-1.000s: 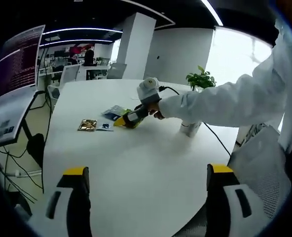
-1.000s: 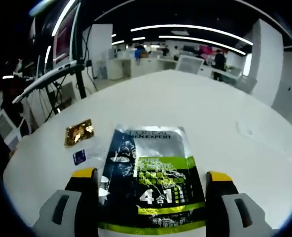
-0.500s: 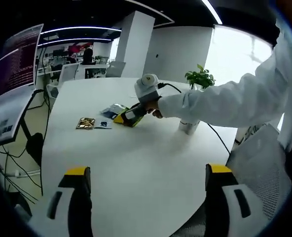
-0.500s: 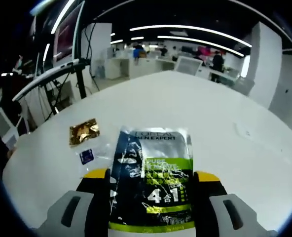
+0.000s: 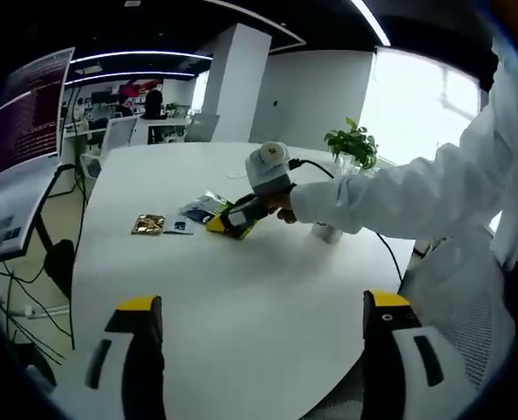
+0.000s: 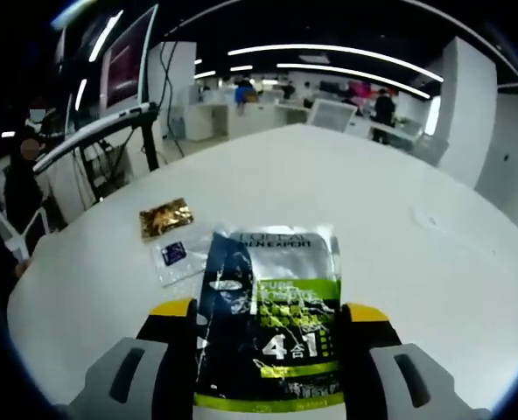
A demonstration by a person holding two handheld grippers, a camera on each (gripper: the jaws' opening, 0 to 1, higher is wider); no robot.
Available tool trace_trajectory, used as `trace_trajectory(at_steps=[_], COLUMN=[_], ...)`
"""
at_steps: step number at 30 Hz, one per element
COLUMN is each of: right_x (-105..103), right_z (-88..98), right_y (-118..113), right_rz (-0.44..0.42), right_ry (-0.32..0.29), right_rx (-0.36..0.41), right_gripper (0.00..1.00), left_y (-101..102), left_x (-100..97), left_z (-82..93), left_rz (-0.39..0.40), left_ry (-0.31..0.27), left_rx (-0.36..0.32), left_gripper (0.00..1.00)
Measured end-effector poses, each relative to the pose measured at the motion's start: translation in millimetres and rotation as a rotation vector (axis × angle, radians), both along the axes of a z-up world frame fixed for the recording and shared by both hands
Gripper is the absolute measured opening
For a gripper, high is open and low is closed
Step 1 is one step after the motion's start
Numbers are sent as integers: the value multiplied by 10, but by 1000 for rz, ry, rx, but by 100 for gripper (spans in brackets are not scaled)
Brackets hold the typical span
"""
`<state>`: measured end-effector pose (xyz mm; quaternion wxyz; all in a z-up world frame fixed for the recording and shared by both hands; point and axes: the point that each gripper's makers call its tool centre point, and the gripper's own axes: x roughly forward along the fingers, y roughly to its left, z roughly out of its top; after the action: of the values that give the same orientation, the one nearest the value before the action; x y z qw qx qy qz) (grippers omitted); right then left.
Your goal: Arrange the skincare products in the storage area until every visible bottle or jar stands upright without overlapping.
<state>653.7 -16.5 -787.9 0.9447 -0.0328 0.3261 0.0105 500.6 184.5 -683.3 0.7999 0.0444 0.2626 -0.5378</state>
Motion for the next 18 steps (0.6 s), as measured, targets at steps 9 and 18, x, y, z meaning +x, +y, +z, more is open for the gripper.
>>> trace_trajectory(at_steps=[9,18], right_x=[-243,-460], right_z=[11,-7], right_y=[102,189], right_rz=[15,43], right_ry=[14,20], right_rx=[25,27], right_gripper=[53,52], left_y=[-76,-193], left_x=[-31,35], left_z=[-54,-90], left_rz=[-12,-30], left_ry=[24,66], left_rx=[-7,-58], left_gripper=[89,82])
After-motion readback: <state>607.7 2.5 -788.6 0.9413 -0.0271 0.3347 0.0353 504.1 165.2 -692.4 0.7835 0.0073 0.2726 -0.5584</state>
